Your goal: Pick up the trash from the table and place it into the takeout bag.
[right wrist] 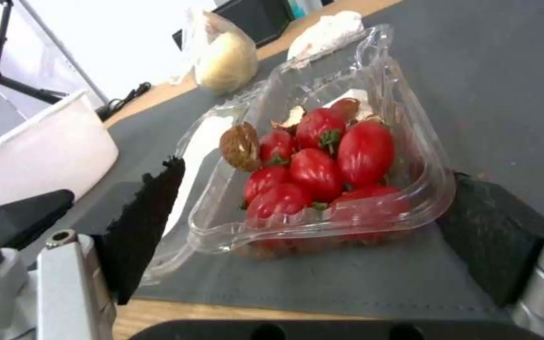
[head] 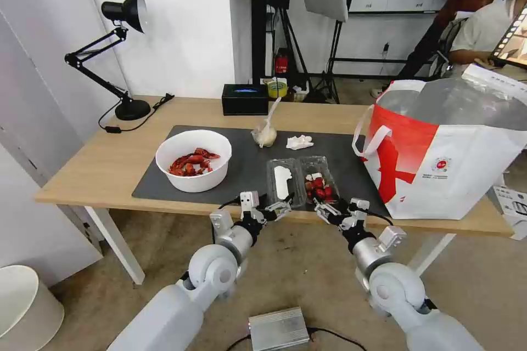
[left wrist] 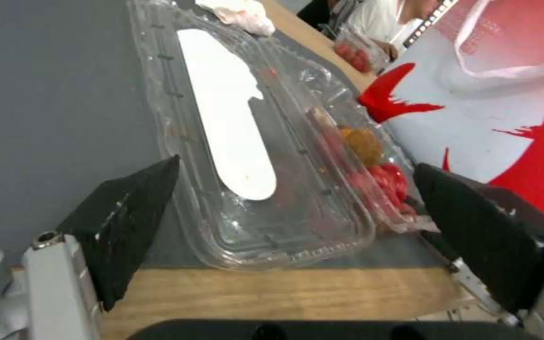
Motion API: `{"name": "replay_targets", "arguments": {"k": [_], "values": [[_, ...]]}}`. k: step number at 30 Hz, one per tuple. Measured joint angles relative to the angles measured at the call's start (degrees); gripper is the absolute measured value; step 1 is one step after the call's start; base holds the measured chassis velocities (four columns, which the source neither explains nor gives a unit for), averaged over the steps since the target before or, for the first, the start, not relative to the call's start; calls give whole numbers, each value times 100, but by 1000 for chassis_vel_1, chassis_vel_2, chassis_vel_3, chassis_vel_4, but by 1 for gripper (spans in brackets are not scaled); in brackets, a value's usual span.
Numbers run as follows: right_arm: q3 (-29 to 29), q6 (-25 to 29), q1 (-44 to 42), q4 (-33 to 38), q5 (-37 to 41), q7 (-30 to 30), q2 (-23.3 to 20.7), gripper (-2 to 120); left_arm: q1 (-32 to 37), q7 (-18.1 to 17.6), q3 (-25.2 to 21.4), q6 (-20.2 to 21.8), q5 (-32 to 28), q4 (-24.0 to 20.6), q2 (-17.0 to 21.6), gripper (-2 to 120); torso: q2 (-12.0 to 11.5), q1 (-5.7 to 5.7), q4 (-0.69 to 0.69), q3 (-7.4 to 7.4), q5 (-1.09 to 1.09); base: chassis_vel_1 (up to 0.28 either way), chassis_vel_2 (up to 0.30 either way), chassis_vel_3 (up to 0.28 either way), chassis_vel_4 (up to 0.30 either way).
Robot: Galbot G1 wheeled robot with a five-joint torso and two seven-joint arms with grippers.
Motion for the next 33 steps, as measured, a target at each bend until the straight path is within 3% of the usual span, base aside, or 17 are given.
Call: {"name": "replay_targets", "arguments": {"k": [19,33], "values": [[1,7,-26,29,-34,-33,11,91,-40,81,22,-36,-328,-30,-47,100,-1,0,-4,1,-2,0,0,0,0],[-1,19,-36,23,-79,-59,16,91,102,22,-530,-123,-346,-76,160,100,-2,1,-2,0,-2,0,0,0,0]]}}
